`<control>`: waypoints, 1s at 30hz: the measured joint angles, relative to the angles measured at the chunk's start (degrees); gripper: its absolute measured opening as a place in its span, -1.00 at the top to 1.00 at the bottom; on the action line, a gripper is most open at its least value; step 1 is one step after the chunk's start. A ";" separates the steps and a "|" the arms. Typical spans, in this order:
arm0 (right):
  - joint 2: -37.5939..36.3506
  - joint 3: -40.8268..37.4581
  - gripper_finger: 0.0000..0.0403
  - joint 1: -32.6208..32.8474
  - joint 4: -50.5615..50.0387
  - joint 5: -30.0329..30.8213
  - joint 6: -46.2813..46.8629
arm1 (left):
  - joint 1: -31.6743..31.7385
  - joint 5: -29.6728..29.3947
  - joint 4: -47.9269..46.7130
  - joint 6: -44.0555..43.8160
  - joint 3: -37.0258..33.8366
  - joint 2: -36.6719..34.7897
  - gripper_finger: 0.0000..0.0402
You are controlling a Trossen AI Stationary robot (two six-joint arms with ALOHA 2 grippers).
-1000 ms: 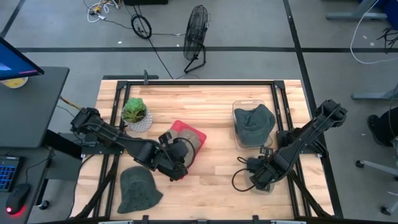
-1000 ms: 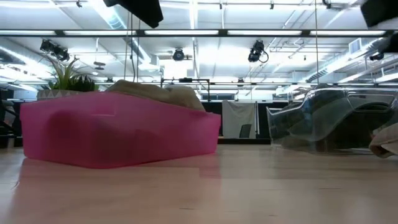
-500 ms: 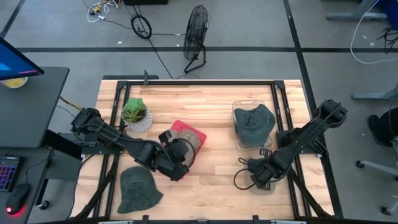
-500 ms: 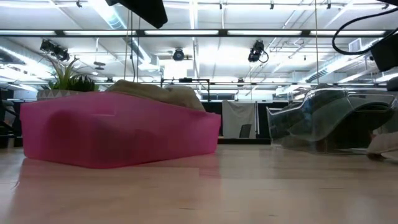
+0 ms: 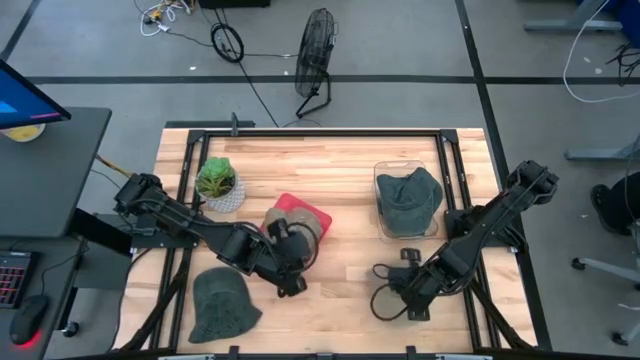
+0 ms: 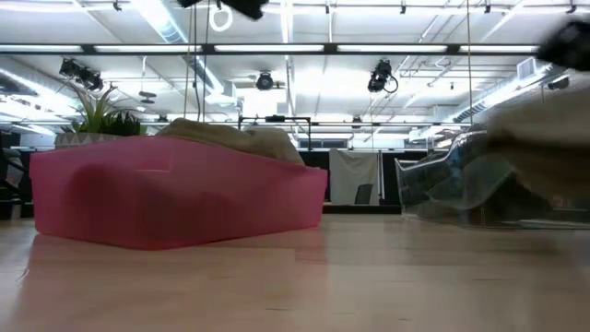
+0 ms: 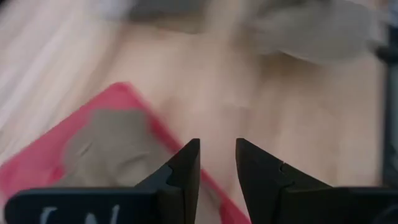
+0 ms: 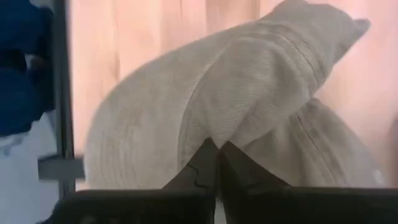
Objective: Pick & Place hat
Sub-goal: Put the brown cap into the red bin
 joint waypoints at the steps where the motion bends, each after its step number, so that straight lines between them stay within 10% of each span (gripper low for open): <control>1: 0.00 1.18 0.97 -0.02 0.04 1.84 -2.60 | 0.40 2.73 1.60 4.77 0.00 0.00 0.47; 13: 2.36 2.34 0.98 -2.20 10.89 11.92 -26.33 | 5.07 12.99 27.08 32.61 0.00 2.32 0.46; 30: 3.43 2.38 0.99 -6.86 17.56 13.92 -39.92 | 8.16 22.07 31.63 27.84 -0.04 12.85 -0.19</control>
